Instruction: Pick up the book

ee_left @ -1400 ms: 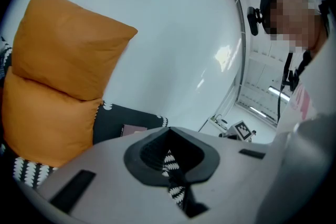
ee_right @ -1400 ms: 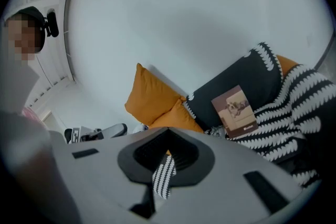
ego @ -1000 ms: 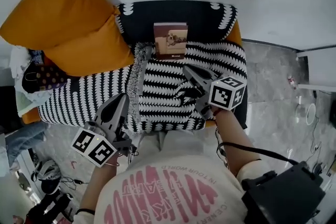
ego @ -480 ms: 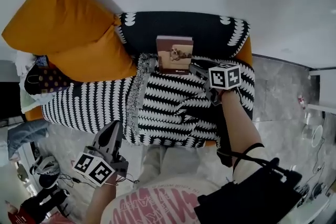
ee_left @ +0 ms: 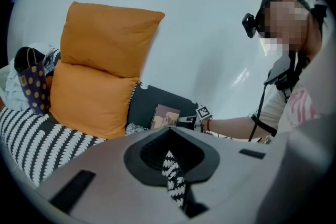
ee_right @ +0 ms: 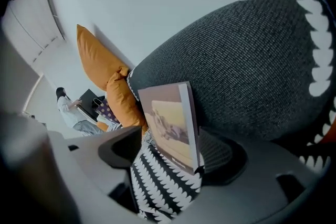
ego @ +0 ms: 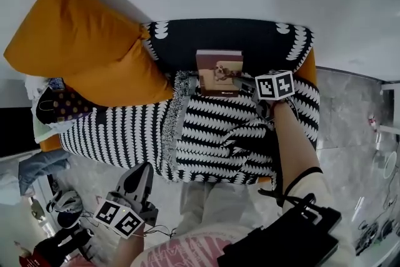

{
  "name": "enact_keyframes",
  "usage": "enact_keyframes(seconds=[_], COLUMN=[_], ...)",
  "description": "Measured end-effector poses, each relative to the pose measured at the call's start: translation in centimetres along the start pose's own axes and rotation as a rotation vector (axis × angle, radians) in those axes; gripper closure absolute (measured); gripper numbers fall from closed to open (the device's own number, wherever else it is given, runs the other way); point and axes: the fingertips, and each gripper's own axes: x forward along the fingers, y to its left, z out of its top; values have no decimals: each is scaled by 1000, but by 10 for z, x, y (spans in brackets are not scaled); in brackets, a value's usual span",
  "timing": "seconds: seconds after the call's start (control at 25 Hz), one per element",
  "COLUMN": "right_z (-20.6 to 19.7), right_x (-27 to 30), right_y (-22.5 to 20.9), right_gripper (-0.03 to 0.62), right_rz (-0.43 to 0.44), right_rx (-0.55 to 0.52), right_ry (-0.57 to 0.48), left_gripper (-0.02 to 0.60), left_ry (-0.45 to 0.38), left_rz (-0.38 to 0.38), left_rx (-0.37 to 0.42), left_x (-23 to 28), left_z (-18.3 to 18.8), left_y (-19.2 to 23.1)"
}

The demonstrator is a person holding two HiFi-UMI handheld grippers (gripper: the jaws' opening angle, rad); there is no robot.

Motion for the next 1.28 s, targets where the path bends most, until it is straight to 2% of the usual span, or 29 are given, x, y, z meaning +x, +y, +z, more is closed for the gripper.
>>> enact_keyframes(seconds=[0.2,0.32,0.52,0.76,0.88,0.96,1.08,1.16,1.28], right_z=[-3,5,26,22,23,19,6,0,-7], right_x=[14,18,25,37,31,25,17,19,35], right_y=[-9,-10,-7,-9,3,21,48,61,72], right_gripper=[258,260,260,259,260,267,319,321,319], right_rz=[42,81,124,100,156,212,271,280,245], right_rx=[-62,-102,-105,-142,-156,-219,-353,-424,-469], right_ry=[44,21,-38,3,-20,-16,19,42,89], left_gripper=[574,575,575,575,575,574,575,575,575], left_ry=[30,41,67,70,72,69,60,53,54], left_rz=[14,26,44,29,27,35,38,25,18], left_rx=[3,1,-29,-73,-68,-78,-123,-144,-150], left_x=[5,4,5,13,14,11,9,10,9], left_z=[-2,-6,-19,-26,-28,-33,-39,-41,-45], left_y=[11,16,22,16,12,14,16,14,11])
